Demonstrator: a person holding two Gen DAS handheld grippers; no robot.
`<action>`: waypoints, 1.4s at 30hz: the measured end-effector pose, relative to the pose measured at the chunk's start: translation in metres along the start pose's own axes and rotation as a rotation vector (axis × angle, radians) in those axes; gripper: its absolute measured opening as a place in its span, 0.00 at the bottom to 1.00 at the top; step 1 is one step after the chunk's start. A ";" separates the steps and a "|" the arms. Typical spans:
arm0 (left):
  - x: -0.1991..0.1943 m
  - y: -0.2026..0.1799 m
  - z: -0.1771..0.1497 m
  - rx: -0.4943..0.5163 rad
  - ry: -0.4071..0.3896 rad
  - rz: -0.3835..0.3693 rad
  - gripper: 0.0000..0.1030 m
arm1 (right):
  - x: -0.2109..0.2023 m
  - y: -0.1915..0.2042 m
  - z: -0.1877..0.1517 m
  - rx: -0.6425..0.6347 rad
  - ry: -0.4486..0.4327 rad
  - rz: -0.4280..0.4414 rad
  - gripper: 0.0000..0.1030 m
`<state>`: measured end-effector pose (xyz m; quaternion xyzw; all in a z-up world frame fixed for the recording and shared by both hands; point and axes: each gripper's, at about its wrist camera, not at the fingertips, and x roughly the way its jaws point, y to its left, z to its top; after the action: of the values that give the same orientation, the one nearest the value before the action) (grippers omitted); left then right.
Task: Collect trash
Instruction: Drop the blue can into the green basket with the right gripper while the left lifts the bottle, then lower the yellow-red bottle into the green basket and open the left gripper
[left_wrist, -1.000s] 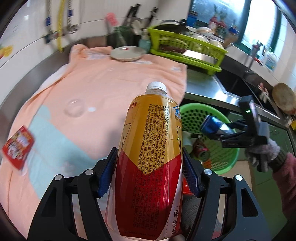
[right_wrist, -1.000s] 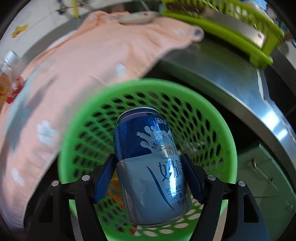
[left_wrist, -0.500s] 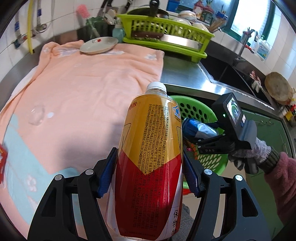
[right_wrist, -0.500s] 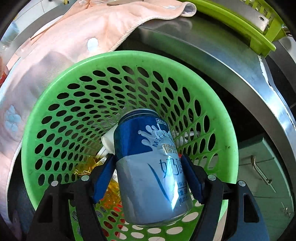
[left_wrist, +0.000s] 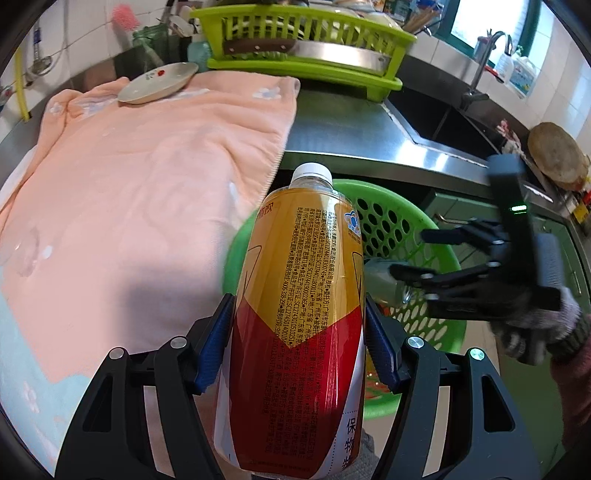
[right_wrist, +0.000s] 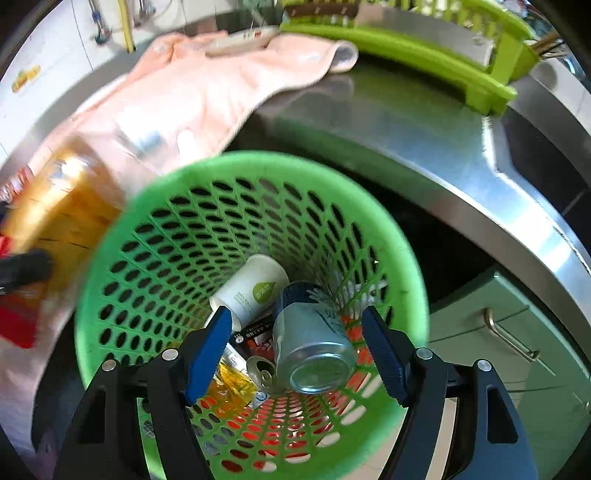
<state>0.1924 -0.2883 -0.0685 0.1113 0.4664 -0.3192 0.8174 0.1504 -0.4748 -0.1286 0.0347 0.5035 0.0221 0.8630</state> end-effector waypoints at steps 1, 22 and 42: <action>0.005 -0.002 0.002 0.003 0.004 0.001 0.63 | -0.008 -0.003 -0.002 0.011 -0.019 0.005 0.68; 0.091 -0.024 0.009 0.045 0.126 0.015 0.62 | -0.058 -0.009 -0.028 0.095 -0.144 0.072 0.68; 0.023 0.003 -0.003 -0.030 -0.009 0.007 0.71 | -0.073 0.023 -0.023 0.074 -0.175 0.110 0.68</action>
<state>0.2009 -0.2941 -0.0900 0.0995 0.4672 -0.3099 0.8221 0.0947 -0.4566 -0.0743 0.0959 0.4241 0.0477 0.8993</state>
